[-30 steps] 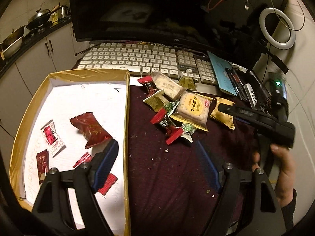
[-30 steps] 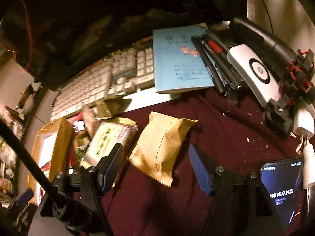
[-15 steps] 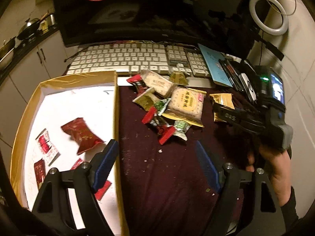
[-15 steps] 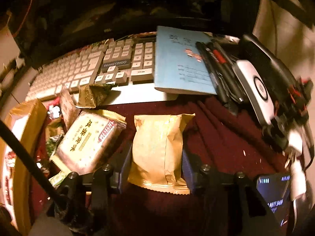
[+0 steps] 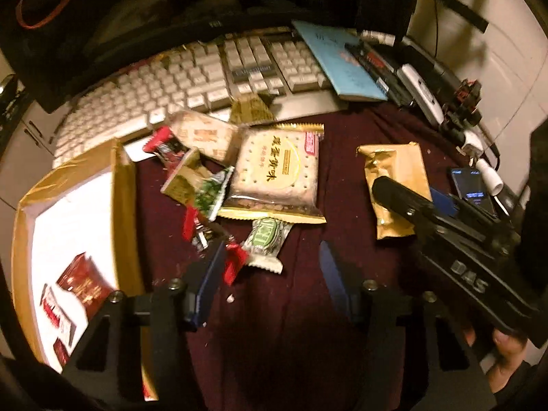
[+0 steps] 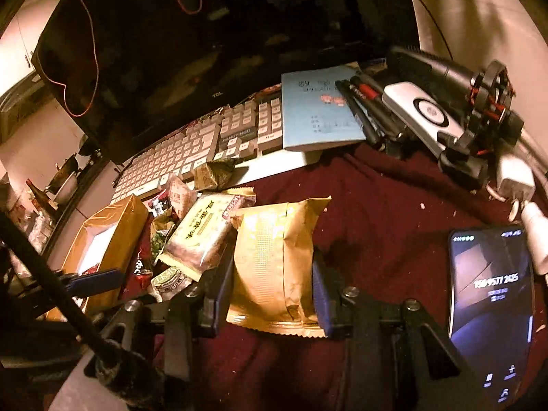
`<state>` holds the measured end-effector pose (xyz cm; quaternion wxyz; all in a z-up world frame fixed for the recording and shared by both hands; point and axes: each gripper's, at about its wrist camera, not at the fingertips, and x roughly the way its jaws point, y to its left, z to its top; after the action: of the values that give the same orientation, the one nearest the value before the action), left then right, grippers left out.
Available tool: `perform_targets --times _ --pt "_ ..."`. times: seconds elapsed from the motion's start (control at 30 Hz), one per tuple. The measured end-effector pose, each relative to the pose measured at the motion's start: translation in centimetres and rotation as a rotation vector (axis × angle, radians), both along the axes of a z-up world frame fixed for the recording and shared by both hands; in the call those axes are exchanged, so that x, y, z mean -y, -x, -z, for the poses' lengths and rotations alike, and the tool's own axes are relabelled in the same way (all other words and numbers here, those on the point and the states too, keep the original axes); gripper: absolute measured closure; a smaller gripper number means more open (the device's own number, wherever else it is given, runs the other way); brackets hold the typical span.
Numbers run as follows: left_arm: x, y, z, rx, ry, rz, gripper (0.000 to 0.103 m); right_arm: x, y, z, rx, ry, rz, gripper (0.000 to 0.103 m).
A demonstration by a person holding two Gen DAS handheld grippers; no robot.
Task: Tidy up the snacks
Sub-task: 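Grasp the tan pastry bag with the right gripper while the left grasps a green candy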
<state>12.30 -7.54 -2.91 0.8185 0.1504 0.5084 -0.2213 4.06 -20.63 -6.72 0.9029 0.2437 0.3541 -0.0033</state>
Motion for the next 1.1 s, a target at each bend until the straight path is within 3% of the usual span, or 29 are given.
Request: perform_targets --times 0.13,0.2,0.27,0.7,1.1 --pt "1.4 -0.9 1.2 -0.013 -0.065 0.037 0.056 0.7 -0.3 0.8 -0.004 -0.075 -0.015 0.063" --pt "1.8 -1.4 1.9 -0.007 -0.120 0.021 0.068 0.9 -0.4 1.1 -0.010 -0.095 -0.020 0.063" --pt "1.9 -1.6 2.4 -0.036 -0.110 0.024 0.076 0.8 -0.3 1.0 0.001 -0.095 -0.027 0.063" --pt "0.7 0.7 2.5 -0.067 -0.037 0.018 0.079 1.1 0.0 1.0 0.036 -0.144 -0.056 0.063" --pt "-5.4 4.8 -2.4 0.002 0.244 -0.121 0.082 0.2 0.6 -0.3 0.121 -0.151 -0.149 0.063"
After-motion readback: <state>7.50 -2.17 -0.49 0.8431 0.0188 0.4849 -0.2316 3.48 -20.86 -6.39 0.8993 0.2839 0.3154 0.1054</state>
